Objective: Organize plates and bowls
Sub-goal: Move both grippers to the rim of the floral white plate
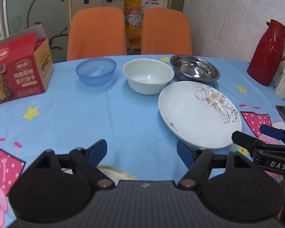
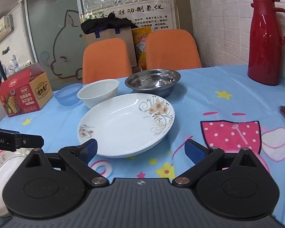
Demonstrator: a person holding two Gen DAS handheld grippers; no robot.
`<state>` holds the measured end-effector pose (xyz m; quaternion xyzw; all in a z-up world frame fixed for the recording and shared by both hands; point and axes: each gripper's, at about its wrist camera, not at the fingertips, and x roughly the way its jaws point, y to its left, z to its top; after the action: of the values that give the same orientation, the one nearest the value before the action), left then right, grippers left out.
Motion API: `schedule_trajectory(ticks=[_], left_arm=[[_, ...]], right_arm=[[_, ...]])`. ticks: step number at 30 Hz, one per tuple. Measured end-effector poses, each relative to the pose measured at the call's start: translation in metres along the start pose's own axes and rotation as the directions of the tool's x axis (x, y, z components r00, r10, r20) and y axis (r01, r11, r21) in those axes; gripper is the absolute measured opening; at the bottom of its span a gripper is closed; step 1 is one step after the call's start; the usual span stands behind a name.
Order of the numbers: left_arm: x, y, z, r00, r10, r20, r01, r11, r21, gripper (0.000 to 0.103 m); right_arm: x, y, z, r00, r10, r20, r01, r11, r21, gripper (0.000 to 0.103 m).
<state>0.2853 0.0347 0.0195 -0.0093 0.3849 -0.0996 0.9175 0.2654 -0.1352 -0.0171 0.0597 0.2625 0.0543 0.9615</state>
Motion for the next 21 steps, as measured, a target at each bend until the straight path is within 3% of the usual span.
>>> schedule_trajectory(ticks=[5,10,14,21], left_arm=[[0.056,-0.017,0.033,0.997,-0.047,-0.062,0.046,0.999,-0.021,0.075],[0.097,-0.029,0.046,0.994,-0.039,-0.106,0.039,0.999,-0.006,0.075],[0.115,-0.034,0.049,0.991,-0.019,-0.131,0.02,1.0,0.003,0.075],[0.118,-0.044,0.05,0.994,-0.028,-0.108,0.032,0.999,0.035,0.075]], right_arm=[[0.049,-0.013,0.018,0.997,-0.034,-0.066,0.032,0.999,-0.023,0.103],[0.077,-0.015,0.023,0.993,-0.03,-0.118,0.024,0.998,-0.053,0.103],[0.083,-0.014,0.021,0.991,-0.01,-0.135,0.002,0.998,-0.06,0.103],[0.089,-0.013,0.02,0.991,0.003,-0.132,-0.012,0.998,-0.068,0.103]])
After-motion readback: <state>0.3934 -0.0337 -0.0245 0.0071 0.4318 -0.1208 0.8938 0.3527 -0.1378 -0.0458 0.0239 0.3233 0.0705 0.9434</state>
